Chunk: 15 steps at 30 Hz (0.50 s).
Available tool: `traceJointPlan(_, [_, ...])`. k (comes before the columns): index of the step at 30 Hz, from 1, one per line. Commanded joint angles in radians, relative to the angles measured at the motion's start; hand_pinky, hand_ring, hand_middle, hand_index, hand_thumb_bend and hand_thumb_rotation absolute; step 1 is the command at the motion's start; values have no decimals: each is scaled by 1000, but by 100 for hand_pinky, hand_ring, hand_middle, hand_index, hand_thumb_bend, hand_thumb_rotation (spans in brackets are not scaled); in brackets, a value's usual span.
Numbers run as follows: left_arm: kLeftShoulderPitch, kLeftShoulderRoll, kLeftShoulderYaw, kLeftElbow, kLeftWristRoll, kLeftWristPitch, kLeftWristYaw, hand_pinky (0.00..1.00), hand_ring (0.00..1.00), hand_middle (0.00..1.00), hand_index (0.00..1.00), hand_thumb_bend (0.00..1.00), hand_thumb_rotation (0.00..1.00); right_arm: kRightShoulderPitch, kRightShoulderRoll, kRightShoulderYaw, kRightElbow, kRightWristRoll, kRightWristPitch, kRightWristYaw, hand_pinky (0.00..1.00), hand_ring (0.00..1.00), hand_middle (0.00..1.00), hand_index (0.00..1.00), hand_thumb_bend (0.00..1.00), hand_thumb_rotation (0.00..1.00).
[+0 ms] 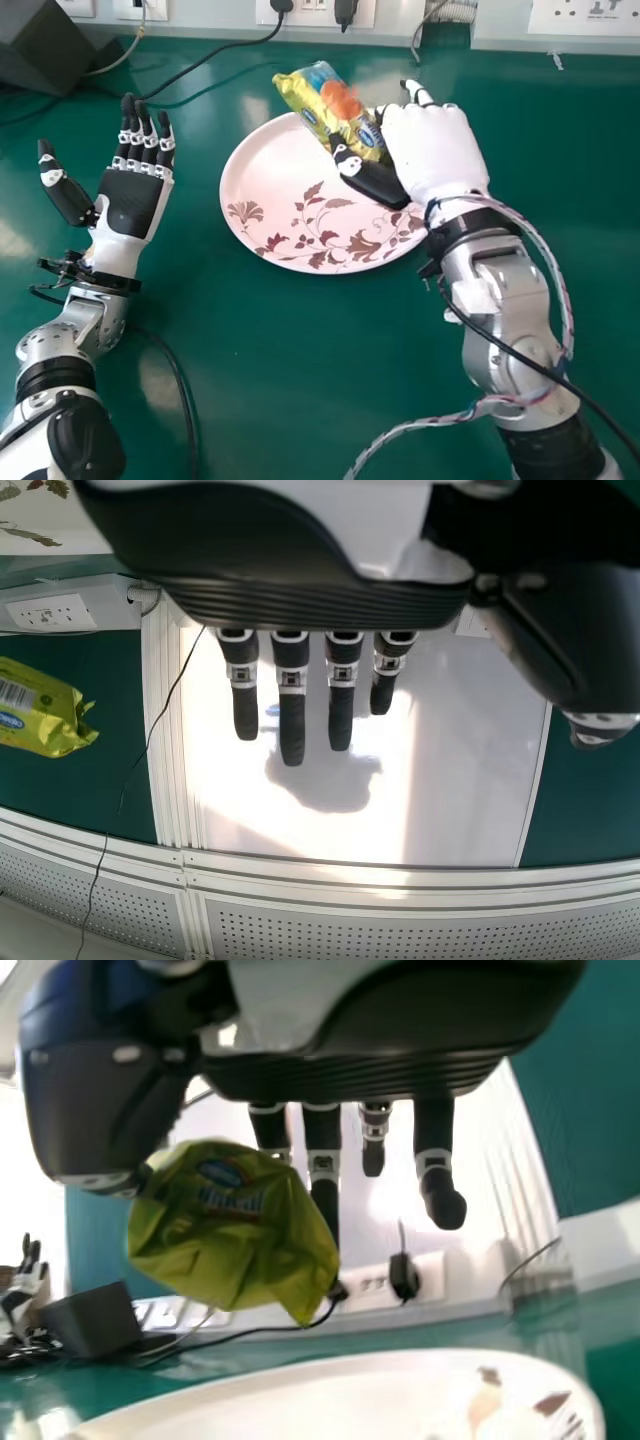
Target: Pick up biscuit and place it in the plate
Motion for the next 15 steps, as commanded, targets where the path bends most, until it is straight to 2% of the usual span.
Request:
traceJointPlan(1, [46, -18, 1, 13, 6, -5, 0, 82, 79, 88, 98, 90, 47, 5, -27, -8, 9, 39, -23, -12, 12, 27, 47, 43, 53, 0])
traceJointPlan(12, [51, -17, 2, 13, 5, 4, 4, 81, 79, 89, 99, 93, 52, -1, -92, 0, 62, 142, -74, -51, 11, 27, 47, 43, 53, 0])
traceJointPlan(15, [49, -12, -1, 27, 10, 2, -18, 80, 79, 89, 99, 93, 51, -3, -102, 2, 73, 159, -85, -55, 12, 27, 47, 44, 53, 0])
